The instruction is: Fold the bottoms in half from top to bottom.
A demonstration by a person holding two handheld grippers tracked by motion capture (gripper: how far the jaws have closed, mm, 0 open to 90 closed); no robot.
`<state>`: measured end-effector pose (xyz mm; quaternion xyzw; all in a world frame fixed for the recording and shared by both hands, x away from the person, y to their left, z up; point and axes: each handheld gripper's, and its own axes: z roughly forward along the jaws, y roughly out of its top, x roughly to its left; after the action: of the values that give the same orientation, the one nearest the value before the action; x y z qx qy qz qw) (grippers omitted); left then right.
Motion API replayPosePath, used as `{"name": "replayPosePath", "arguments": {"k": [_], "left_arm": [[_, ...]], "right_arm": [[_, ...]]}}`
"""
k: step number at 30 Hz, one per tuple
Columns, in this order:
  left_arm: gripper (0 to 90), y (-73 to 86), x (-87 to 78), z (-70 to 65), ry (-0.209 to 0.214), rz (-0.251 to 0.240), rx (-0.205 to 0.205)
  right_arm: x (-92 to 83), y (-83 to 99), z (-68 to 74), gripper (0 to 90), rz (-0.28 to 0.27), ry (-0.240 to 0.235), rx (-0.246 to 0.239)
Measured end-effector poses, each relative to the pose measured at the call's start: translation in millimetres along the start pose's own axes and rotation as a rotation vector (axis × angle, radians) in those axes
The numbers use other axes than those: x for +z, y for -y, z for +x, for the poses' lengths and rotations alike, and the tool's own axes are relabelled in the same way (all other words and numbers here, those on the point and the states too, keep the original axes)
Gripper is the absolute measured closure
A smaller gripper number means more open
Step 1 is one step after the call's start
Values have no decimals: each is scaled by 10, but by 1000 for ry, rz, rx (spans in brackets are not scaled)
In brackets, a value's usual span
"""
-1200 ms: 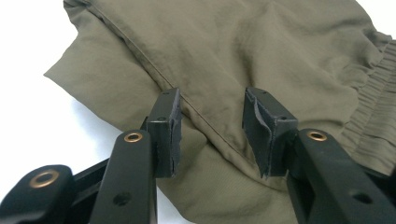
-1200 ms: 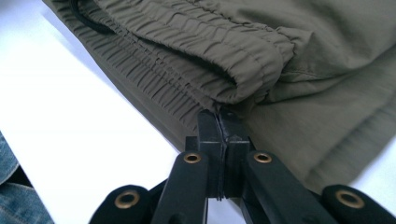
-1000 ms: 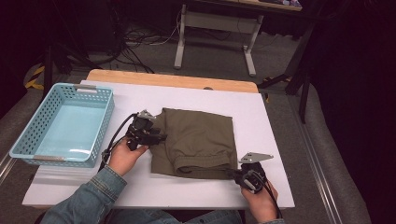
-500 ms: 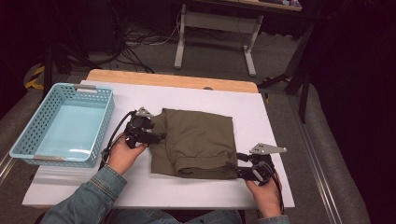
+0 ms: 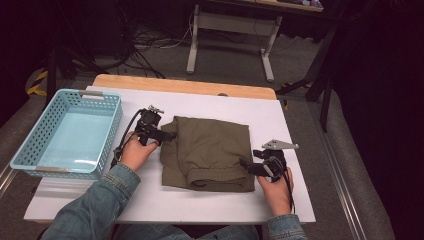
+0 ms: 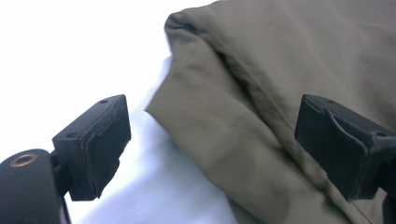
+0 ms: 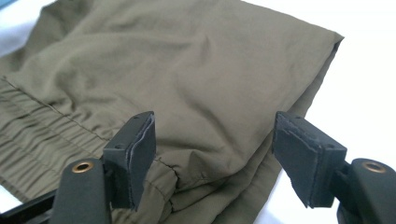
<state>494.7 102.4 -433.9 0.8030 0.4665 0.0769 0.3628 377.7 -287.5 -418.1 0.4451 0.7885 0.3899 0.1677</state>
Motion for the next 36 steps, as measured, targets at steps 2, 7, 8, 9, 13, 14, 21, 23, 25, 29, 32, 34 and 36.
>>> {"name": "replayPosePath", "arguments": {"k": [2,7,8,9,13,14,21,23,25,29,32,34,36], "left_arm": [[117,-11,41,30,12,16,-12],[117,-24,150,7,74,22,-38],[113,-26,173,-14,72,28,-28],[98,-28,188,-31,67,38,-21],[66,-22,240,-75,93,66,-10],[59,-20,247,-81,95,69,-10],[52,-7,295,-156,87,89,11],[52,-9,298,-176,88,95,17],[51,-5,316,-200,76,95,23],[56,-4,322,-232,67,98,30],[185,-4,304,-252,73,89,34],[271,-3,303,-272,77,88,35],[313,-1,304,-296,81,90,42]], "right_arm": [[20,15,2,311,10,7,-7],[42,41,-10,312,25,1,-3],[39,40,-9,311,25,3,-5],[38,38,-8,311,25,6,-7],[47,41,-9,310,27,5,-11],[52,43,-11,308,30,3,-9],[63,36,-29,291,28,2,1],[78,33,-31,282,32,0,3],[90,33,-28,277,35,0,1],[104,32,-34,268,34,1,1],[101,34,-51,251,33,12,8],[100,33,-68,213,26,19,15],[105,27,-82,169,19,36,15]]}}
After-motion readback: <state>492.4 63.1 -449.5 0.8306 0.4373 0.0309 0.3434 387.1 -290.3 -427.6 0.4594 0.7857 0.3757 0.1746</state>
